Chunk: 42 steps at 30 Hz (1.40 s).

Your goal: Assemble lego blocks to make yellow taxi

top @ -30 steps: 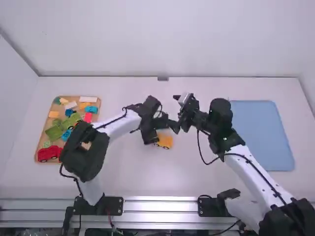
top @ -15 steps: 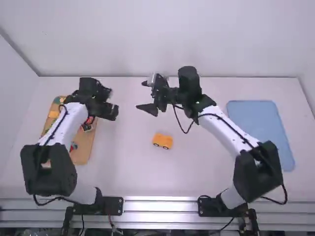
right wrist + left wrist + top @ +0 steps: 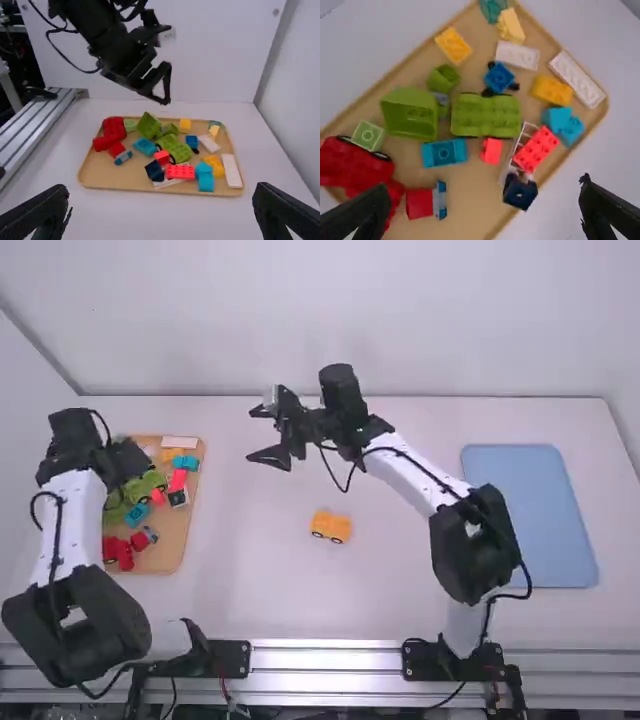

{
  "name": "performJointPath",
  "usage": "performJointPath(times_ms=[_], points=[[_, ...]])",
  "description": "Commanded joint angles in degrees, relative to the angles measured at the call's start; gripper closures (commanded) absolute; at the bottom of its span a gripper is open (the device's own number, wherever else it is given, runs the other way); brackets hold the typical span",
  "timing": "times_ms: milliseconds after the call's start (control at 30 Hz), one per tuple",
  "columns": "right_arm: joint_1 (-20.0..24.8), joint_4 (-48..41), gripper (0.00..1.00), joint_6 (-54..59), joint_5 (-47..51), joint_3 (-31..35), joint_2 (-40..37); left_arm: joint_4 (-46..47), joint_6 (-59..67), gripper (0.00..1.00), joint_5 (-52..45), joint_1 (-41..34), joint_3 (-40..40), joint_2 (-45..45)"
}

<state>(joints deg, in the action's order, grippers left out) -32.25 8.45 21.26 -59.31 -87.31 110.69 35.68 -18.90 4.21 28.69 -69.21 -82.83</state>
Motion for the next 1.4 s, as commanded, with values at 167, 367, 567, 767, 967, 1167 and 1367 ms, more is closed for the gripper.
performJointPath(times_ms=[167, 367, 567, 767, 967, 1167, 1367], points=[[-1.6, 1.8, 0.02, 0.0, -1.2, -2.1, 0.3, 5.0, -4.0, 0.01, -0.6, -0.9, -9.9, -2.2], [-1.9, 0.9, 0.02, 0.0, -1.1, -2.1, 0.3, 14.6, -1.6, 0.01, -4.3, -0.6, -22.9, -8.9], [-1.2, 0.1, 0.02, 0.0, -1.1, -2.1, 0.3, 23.6, -1.6, 0.01, -3.1, -1.3, -41.2, -20.7], [-1.1, -0.4, 0.02, 0.0, -1.1, -2.1, 0.3, 30.6, -2.3, 0.01, -3.1, -1.3, -55.8, -31.8], [-1.2, -2.1, 0.02, 0.0, -1.1, -2.0, 0.3, 34.6, -2.7, 0.01, -3.2, -1.3, -69.3, -47.0], [-1.1, -3.9, 0.02, 0.0, -1.1, -2.0, 0.3, 32.3, -5.0, 0.01, -2.0, -1.3, -72.2, -55.0], [-1.0, -4.5, 0.02, 0.0, -1.1, -2.0, 0.3, 31.7, -8.8, 0.01, 1.4, -1.3, -70.9, -57.7]])
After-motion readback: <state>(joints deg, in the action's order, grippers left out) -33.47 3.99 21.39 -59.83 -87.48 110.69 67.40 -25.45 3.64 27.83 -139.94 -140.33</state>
